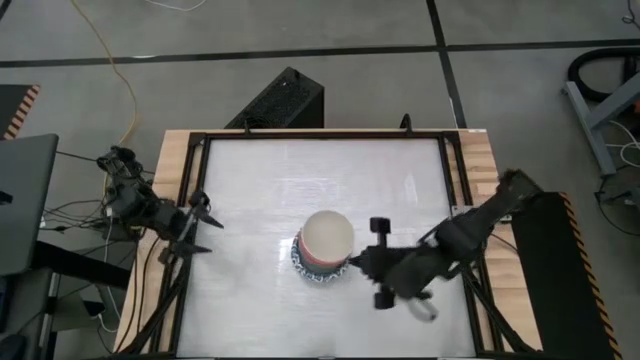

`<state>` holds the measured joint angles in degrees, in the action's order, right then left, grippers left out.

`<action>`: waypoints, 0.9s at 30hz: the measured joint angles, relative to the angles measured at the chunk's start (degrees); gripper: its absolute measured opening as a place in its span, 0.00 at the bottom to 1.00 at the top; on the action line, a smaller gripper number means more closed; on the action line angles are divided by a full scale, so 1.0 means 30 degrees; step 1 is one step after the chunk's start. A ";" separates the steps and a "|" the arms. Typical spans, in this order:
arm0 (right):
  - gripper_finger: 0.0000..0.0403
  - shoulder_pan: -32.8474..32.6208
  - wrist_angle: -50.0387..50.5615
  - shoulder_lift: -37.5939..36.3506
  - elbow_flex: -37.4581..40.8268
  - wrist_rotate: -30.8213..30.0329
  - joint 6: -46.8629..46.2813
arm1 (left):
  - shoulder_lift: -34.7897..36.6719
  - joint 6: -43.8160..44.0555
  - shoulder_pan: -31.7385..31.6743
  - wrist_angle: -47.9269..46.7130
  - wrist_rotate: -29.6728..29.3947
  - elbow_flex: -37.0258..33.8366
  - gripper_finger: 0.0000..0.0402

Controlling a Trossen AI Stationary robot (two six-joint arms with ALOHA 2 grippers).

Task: Nest bowls inside each other
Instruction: Return To Home Position

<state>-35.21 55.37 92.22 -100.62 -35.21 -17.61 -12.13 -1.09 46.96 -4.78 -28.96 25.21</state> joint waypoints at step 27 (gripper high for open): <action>0.05 0.2890 -0.0632 -0.9376 0.7799 0.0714 -0.1951 | 0.3960 0.2702 -0.0007 -0.6401 -0.0783 0.1784 0.69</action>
<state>-26.55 53.47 64.09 -77.22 -33.06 -23.46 -0.25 7.02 46.94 -23.98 -31.31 30.56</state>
